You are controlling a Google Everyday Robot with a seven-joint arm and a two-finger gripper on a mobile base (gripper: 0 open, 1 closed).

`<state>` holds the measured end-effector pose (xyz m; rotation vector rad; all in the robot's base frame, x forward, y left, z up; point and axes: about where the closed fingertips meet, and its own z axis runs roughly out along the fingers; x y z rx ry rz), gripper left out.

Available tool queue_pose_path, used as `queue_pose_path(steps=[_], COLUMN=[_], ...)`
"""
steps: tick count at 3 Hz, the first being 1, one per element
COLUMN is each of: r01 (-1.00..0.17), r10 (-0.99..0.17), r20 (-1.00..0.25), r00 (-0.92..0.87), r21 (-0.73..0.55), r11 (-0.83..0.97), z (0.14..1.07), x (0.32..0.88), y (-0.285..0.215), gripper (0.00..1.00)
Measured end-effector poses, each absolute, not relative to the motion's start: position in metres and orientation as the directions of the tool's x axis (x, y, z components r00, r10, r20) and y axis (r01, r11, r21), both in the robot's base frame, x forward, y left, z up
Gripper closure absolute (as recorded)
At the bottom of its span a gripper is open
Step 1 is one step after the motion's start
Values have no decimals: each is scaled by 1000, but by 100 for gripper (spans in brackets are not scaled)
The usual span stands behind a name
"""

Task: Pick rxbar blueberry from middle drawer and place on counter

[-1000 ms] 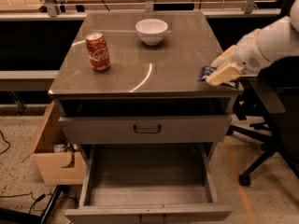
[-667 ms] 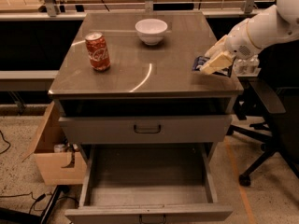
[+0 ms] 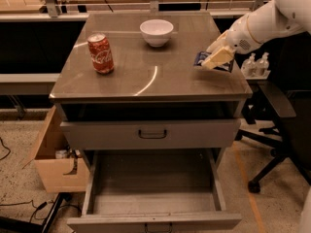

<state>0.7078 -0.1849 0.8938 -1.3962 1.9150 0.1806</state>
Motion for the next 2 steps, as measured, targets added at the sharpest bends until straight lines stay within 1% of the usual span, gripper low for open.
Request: queue_pose_path(steps=[2], r01=[-873], r10=[-762], r20=[-634], r00=[-127], r21=[-294], r11=[390], z=[889], x=[709], y=[-180], gripper=[38])
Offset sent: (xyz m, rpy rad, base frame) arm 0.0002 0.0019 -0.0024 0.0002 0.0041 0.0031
